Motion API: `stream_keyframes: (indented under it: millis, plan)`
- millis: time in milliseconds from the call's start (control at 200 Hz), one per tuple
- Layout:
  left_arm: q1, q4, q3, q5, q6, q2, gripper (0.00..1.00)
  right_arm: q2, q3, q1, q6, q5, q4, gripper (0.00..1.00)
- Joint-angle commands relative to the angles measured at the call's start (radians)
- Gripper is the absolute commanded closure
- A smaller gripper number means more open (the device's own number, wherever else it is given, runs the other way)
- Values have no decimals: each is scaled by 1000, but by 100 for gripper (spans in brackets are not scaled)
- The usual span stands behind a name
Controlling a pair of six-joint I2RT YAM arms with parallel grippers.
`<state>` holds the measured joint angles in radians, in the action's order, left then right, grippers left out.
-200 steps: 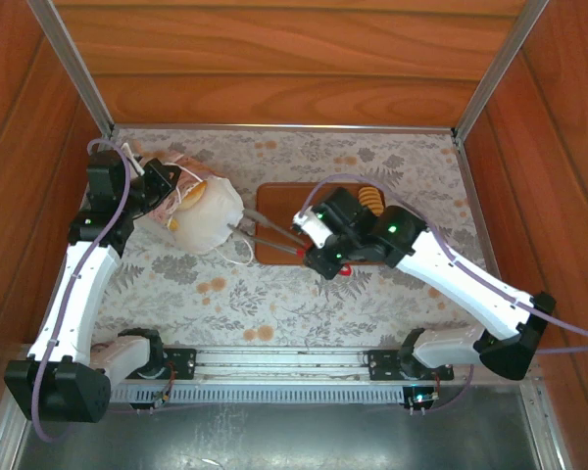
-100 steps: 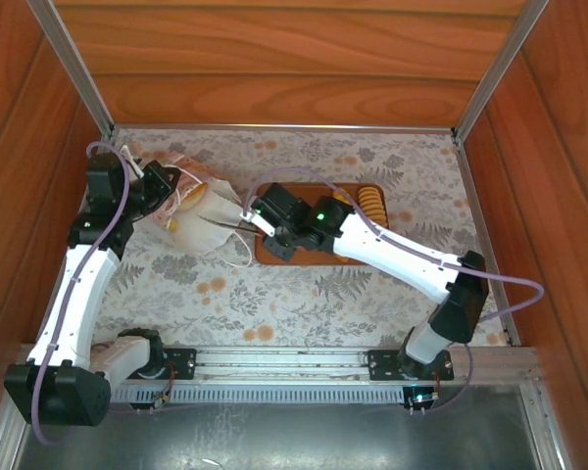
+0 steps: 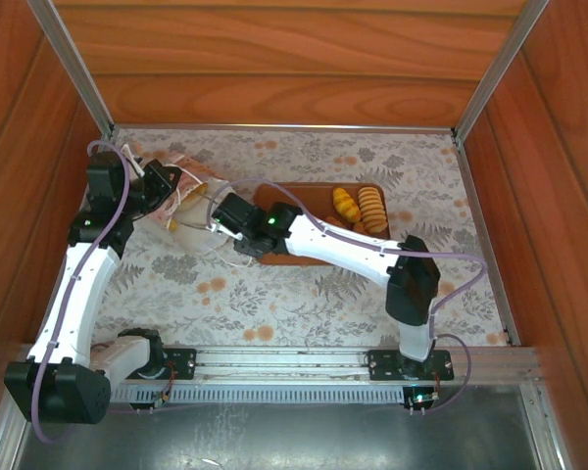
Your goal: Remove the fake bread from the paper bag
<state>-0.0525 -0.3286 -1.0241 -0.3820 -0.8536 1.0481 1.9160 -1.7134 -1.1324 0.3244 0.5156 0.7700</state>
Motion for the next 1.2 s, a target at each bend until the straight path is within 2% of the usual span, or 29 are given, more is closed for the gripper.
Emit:
stream_keyframes:
  millis: [0,730,1194]
  plan:
    - [10,8,-31,-23,-1,4,100,39,-63,-4,33,97,-30,55]
    - [10,8,-21,-24,-5,-6,100,181,-140,-6,141,276,-153,49]
    - [10,10,-15,-24,-10,-14,100,197,-94,-9,148,333,-281,48]
